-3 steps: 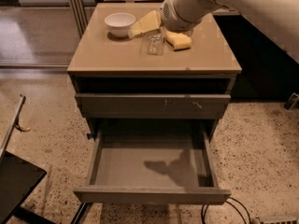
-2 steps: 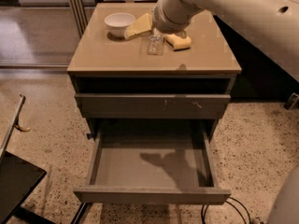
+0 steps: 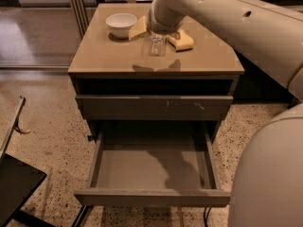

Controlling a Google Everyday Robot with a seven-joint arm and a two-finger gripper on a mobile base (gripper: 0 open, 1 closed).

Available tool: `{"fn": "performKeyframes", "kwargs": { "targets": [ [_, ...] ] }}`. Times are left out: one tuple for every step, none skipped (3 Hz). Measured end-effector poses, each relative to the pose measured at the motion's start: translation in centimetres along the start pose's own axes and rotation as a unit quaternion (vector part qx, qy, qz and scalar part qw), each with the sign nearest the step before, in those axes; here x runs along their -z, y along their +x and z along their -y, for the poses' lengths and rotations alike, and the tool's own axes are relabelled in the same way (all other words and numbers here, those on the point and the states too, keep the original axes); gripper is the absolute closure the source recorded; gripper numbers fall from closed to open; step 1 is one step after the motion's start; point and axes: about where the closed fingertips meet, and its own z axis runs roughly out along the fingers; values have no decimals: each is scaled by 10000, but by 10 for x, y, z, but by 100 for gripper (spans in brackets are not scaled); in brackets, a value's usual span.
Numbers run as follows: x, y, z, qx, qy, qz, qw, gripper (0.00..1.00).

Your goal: Place water bottle into middle drawer

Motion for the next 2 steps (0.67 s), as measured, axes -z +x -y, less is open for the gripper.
{"fn": "performKeyframes", "kwargs": {
  "targets": [
    [-14, -6, 2, -18, 122, 28, 9999, 33],
    [-29, -9, 10, -44, 307, -32, 9995, 25]
  ]
}}
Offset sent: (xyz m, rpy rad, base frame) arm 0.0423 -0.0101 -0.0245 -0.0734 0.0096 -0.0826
